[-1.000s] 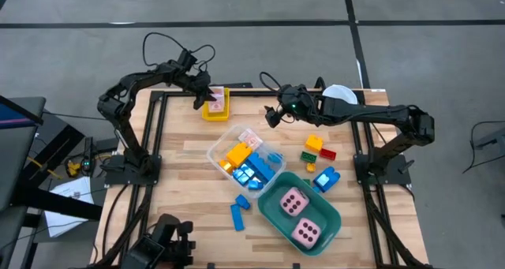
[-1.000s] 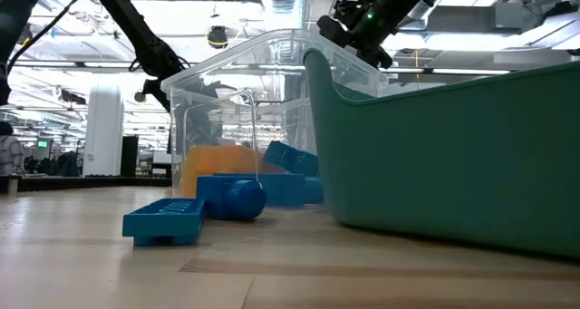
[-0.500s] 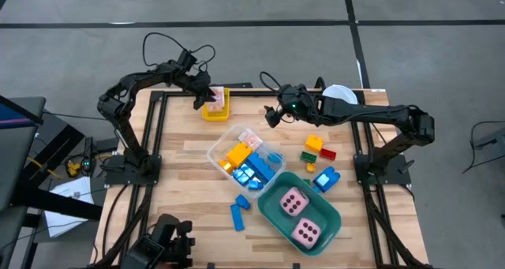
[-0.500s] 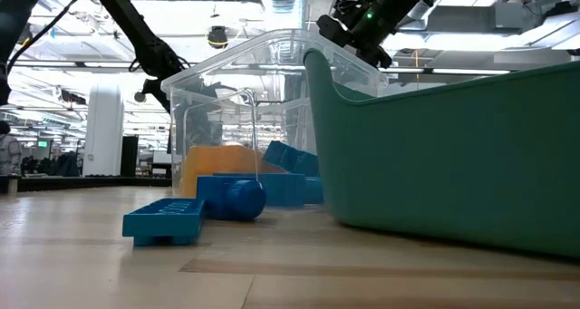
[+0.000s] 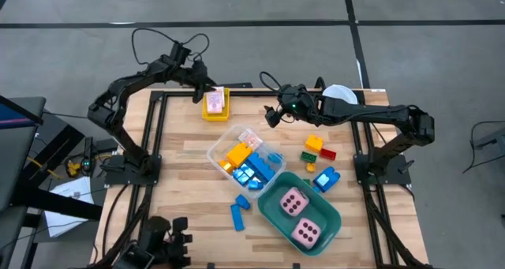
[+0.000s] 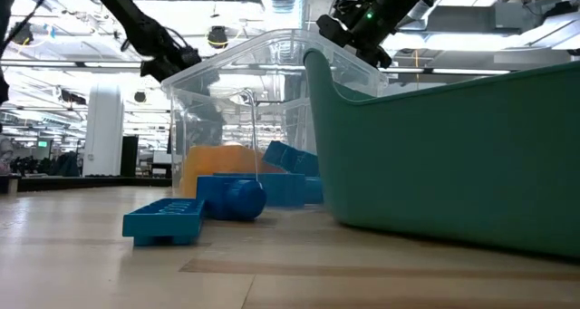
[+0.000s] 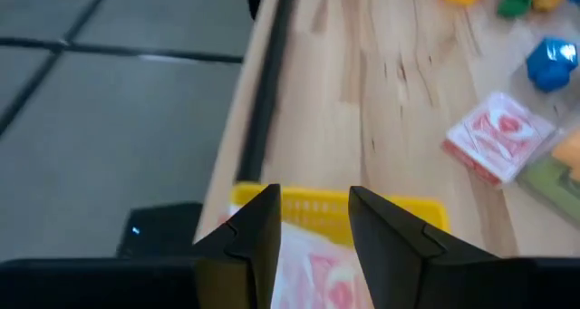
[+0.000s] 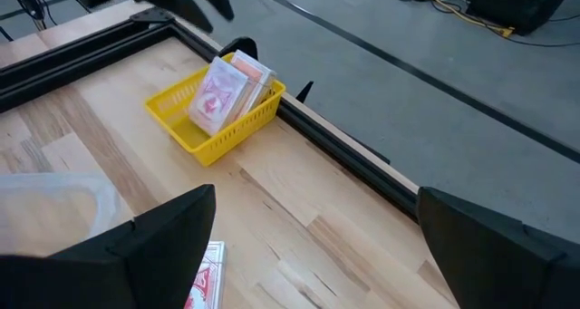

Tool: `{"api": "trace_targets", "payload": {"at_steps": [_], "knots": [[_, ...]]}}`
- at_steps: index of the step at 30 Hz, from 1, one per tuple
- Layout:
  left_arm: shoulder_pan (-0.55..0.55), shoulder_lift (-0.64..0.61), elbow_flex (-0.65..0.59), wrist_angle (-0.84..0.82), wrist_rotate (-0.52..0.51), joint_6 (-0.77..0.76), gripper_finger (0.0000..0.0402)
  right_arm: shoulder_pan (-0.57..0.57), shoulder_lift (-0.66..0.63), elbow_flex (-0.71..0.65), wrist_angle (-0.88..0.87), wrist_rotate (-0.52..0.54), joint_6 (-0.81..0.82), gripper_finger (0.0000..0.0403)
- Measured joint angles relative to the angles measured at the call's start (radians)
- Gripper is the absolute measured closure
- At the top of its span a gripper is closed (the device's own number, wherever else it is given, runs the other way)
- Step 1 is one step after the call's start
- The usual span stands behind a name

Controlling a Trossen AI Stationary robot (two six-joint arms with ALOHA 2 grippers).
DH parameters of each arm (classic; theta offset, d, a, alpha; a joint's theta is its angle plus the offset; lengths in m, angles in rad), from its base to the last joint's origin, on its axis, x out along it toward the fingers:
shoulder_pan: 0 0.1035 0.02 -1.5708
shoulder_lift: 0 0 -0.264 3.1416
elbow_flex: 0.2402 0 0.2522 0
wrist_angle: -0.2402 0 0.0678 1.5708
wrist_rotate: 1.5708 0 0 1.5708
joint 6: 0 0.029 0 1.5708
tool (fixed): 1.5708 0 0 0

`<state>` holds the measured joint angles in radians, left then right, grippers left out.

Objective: Pick & Place Toys
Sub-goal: Put the yellow game piece into the transparent bin

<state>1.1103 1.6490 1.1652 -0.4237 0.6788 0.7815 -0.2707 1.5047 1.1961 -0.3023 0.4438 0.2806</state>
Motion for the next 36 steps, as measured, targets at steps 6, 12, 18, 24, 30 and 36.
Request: {"api": "trace_targets", "payload": {"at_steps": [6, 12, 18, 24, 30, 36], "knots": [[0.000, -0.099, 0.000, 0.044, -0.001, -0.039, 0.0274, 0.000, 0.000, 0.000, 0.021, 0.000, -0.003, 0.0031], [0.000, -0.198, 0.000, 0.052, -0.001, -0.085, 0.0275, 0.000, 0.000, 0.000, 0.028, 0.001, -0.002, 0.0031], [0.000, -0.288, 0.000, 0.053, -0.001, -0.108, 0.0275, 0.002, 0.000, 0.000, 0.016, 0.002, 0.008, 0.0031], [-0.002, -0.344, 0.000, 0.068, 0.000, -0.206, 0.0275, 0.002, 0.000, 0.000, -0.008, 0.002, 0.010, 0.0031], [-0.033, -0.362, 0.000, 0.073, -0.001, -0.248, 0.0275, -0.009, 0.000, 0.000, -0.155, 0.021, 0.082, 0.0031], [-0.083, -0.362, 0.000, 0.079, -0.002, -0.264, 0.0275, -0.049, 0.000, 0.000, -0.397, 0.000, 0.215, 0.0031]]}}
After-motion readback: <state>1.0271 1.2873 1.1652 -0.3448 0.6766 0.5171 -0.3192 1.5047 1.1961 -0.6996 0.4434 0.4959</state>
